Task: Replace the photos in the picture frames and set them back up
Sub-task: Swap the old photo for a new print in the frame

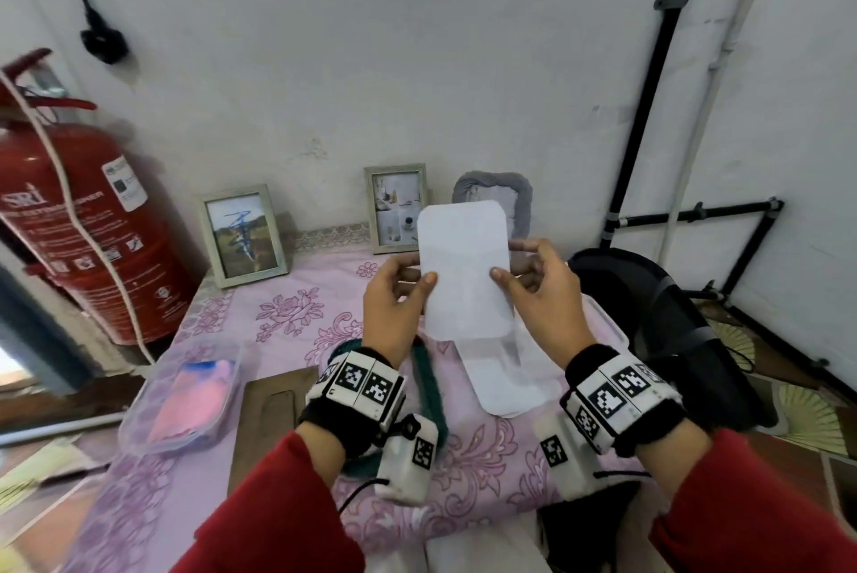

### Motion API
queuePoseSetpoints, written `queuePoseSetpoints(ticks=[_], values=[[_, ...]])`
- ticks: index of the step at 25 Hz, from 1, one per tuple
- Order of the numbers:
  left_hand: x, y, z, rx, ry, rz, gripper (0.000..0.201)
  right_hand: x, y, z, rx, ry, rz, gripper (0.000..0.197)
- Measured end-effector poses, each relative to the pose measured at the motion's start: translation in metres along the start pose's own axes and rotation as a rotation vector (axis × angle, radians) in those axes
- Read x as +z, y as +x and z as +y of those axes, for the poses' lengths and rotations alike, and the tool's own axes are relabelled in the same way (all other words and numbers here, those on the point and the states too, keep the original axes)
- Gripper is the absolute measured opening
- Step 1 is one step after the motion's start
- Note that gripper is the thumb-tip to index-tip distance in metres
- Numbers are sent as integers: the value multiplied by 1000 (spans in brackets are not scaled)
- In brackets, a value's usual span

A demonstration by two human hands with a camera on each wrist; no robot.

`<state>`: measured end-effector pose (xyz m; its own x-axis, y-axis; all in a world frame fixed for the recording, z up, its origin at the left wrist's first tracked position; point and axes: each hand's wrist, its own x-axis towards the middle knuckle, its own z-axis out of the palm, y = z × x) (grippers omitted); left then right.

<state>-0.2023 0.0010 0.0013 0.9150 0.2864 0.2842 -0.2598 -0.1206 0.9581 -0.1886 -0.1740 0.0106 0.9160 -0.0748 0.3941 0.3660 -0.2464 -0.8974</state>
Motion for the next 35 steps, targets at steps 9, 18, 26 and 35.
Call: queuePoseSetpoints(ticks=[9, 18, 26, 35], values=[[-85, -25, -36, -170, 191, -4, 46, 60, -38, 23, 111, -132, -358, 35], [-123, -55, -73, -283, 384, -35, 47, 83, -61, 43, 102, -268, -567, 37], [-122, -66, -77, -325, 467, -83, 54, 85, -62, 43, 68, -371, -623, 39], [-125, -67, -82, -371, 513, -127, 55, 81, -62, 45, 145, -434, -630, 48]])
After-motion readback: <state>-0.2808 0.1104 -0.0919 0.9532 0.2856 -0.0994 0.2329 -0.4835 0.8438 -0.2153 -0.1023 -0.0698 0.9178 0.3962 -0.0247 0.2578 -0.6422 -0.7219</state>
